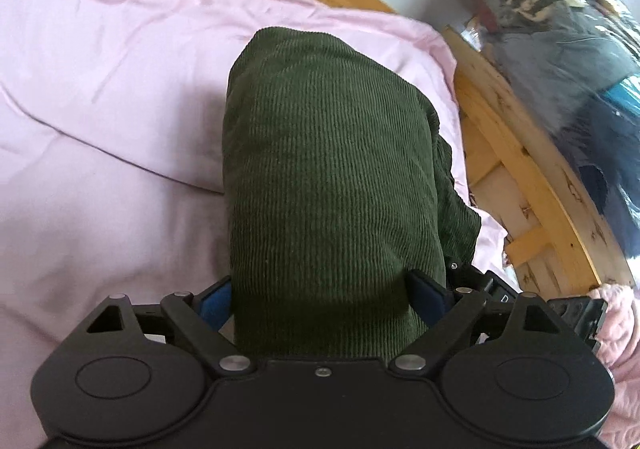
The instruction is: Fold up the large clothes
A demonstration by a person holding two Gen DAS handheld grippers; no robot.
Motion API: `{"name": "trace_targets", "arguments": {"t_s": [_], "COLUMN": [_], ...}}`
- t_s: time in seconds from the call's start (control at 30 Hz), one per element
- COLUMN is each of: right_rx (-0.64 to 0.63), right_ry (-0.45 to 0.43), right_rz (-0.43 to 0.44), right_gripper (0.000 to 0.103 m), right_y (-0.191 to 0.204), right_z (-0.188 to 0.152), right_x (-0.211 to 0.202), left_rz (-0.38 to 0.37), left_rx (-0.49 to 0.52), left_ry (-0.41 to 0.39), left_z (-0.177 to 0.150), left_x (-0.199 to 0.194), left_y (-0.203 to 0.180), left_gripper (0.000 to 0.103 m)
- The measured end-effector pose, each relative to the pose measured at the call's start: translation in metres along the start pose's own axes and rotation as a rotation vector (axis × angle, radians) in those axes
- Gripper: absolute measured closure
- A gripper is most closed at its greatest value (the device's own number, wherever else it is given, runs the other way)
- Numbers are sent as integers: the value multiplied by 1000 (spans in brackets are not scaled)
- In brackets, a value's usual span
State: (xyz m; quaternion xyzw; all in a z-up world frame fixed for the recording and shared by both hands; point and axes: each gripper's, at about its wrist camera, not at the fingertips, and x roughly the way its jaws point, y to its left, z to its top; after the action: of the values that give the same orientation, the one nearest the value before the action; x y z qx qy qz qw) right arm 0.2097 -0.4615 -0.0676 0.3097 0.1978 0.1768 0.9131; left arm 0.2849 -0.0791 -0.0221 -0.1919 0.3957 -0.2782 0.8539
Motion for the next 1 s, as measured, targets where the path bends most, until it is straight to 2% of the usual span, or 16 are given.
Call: {"name": "trace_targets", "arguments": {"t_s": [0.17, 0.43, 0.53, 0.6, 0.67, 0.73, 0.83, 0.9, 0.97, 1.0], "right_rx": [-34, -39, -40, -37, -42, -62, -132, -162, -202, -222], "right_ry": [23, 94, 156, 218, 227, 226, 226, 213, 199, 192], "right_rz": [59, 157, 149, 112, 82, 78, 47, 16, -23, -33], "right_gripper": [58, 58, 57, 56, 47, 41, 39, 32, 20, 19], "right_y": [29, 75, 84, 86, 85, 86, 89, 91, 96, 97], "right_z": [-2, -9, -18, -28, -35, -34, -34, -35, -36, -36], "right_x": [8, 70, 95, 113, 119, 117, 112, 106, 100, 95], "left_rz": [23, 133, 170, 211, 260, 249, 271, 278, 297, 308], "left_rx": [-2, -22, -41, -72, -51, 10, 33, 20, -13, -33], "left_ry": [-46, -136, -146, -124, -132, -174, -171, -177, -188, -195], "left_z": [-4, 12, 12, 7, -1, -7, -6, -6, -9, -10], "left_x": [-36, -89, -96, -91, -88, -94, -93, -92, -91, -91], "left_y": [13, 57, 79, 100, 111, 111, 105, 105, 107, 105], "left_gripper": [13, 13, 13, 14, 19, 20, 19, 16, 11, 10]}}
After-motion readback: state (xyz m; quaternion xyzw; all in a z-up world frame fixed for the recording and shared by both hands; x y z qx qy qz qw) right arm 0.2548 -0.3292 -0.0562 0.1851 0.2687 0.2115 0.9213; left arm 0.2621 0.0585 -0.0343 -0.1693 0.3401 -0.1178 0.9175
